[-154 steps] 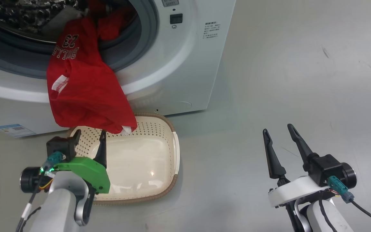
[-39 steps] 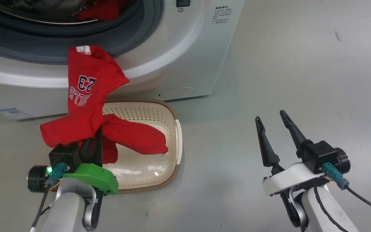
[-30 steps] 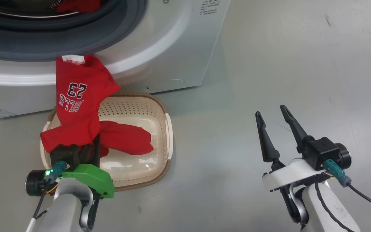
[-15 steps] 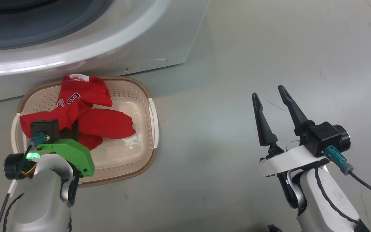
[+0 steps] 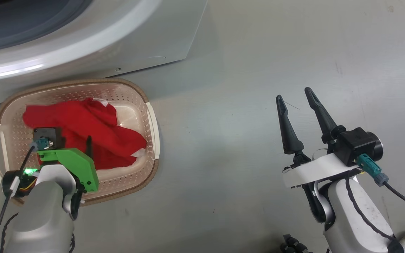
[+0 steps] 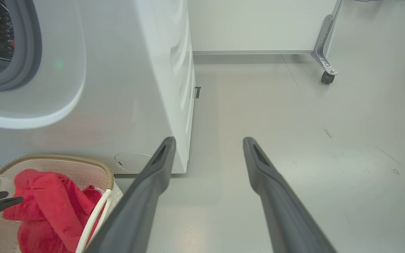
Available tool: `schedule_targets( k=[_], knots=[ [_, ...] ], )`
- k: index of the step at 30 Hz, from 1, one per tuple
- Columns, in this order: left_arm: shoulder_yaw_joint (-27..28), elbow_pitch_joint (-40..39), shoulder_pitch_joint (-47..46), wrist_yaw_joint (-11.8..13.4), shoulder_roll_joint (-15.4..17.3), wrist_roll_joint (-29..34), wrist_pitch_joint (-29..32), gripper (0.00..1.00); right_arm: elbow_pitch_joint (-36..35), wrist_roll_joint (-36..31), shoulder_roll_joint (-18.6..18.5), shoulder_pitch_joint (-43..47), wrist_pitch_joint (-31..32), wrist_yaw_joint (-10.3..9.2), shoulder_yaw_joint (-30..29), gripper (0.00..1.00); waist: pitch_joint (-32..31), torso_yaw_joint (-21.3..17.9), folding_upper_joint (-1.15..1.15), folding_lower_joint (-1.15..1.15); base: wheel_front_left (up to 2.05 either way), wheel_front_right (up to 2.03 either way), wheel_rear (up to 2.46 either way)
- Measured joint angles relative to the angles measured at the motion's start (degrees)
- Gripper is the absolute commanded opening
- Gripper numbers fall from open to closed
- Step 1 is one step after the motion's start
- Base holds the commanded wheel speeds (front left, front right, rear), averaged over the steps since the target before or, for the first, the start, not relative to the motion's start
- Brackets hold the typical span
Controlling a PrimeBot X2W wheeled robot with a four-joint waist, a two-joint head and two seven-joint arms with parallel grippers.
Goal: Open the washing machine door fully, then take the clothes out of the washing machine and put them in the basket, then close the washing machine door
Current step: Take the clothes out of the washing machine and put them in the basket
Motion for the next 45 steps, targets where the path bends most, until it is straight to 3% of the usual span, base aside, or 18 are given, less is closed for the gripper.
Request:
schedule_targets(
  k=[9, 25, 35, 45],
  knots=[
    [-1.19, 3.15, -1.47, -0.65, -0.92, 0.1, -1.71, 1.0, 0.32, 0.58, 0.02, -0.18, 0.0, -0.14, -0.05, 1.0, -0.75, 0.81, 0.0, 0.0, 0.0, 0.0, 0.0],
    [-1.48, 2.07, -0.51, -0.93, -1.87, 1.62, -13.77, 1.0, 3.11, 0.55, 0.02, 0.4, 0.0, -0.56, -1.45, 1.0, -6.98, 4.04, 0.0, 0.0, 0.0, 0.0, 0.0],
    [0.32, -4.68, 5.26, -0.92, -2.93, 1.1, -14.21, 1.0, 5.35, -0.07, -0.74, 4.52, 0.0, -1.0, -3.36, 1.0, -14.62, 6.92, 0.0, 0.0, 0.0, 0.0, 0.0],
    [1.41, -18.67, 10.59, -0.71, -2.92, 2.57, -14.21, 1.0, 6.01, -0.55, -1.04, 8.42, 0.0, -1.14, -4.45, 1.0, -22.02, 9.3, 0.0, 0.0, 0.0, 0.0, 0.0]
  ],
)
